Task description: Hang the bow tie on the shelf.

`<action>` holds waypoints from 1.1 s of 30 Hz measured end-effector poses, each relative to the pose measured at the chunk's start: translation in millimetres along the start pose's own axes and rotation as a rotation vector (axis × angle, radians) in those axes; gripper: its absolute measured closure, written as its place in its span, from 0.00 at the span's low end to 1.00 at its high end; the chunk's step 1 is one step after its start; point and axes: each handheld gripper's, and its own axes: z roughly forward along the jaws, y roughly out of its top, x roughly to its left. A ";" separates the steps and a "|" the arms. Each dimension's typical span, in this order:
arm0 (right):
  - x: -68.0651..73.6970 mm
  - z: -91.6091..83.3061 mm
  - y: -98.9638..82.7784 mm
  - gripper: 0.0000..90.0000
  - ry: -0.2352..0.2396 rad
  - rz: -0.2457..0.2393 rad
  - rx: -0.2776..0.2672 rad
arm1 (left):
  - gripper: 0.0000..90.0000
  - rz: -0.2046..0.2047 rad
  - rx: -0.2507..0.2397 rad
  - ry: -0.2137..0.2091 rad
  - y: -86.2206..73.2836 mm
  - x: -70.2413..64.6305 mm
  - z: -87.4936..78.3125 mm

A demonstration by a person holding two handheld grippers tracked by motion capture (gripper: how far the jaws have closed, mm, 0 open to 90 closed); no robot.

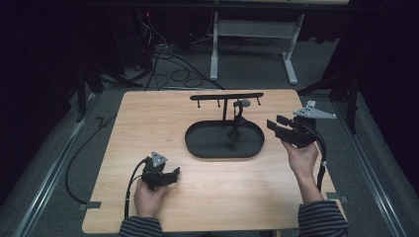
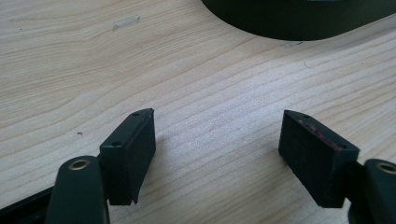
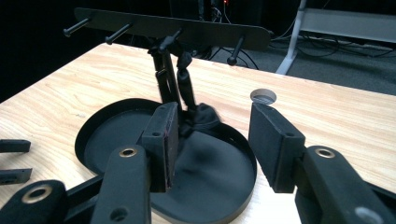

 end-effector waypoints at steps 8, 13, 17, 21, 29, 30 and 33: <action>-0.9 -9.8 -14.0 0.60 0.002 0.009 -0.003 | 0.31 0.001 0.000 0.001 0.0 0.1 0.0; -2.6 -12.7 -21.6 0.60 0.000 0.015 0.004 | 0.31 0.000 0.000 0.000 0.0 0.0 0.0; -4.5 -15.4 -32.4 0.61 0.001 0.025 0.011 | 0.31 0.002 0.000 0.001 0.0 0.1 0.0; -6.1 -18.6 -37.6 0.61 0.002 0.032 0.009 | 0.31 0.002 0.000 0.001 0.0 0.1 0.0; -9.0 -29.4 -48.6 0.61 0.004 0.047 0.004 | 0.31 0.002 0.000 0.001 0.0 0.0 0.0; -8.9 -31.7 -51.1 0.61 0.004 0.050 0.002 | 0.31 0.001 0.000 0.002 0.1 -0.1 0.1; -8.4 -34.2 -54.4 0.61 0.006 0.049 -0.002 | 0.31 0.001 0.000 0.002 0.1 -0.1 0.1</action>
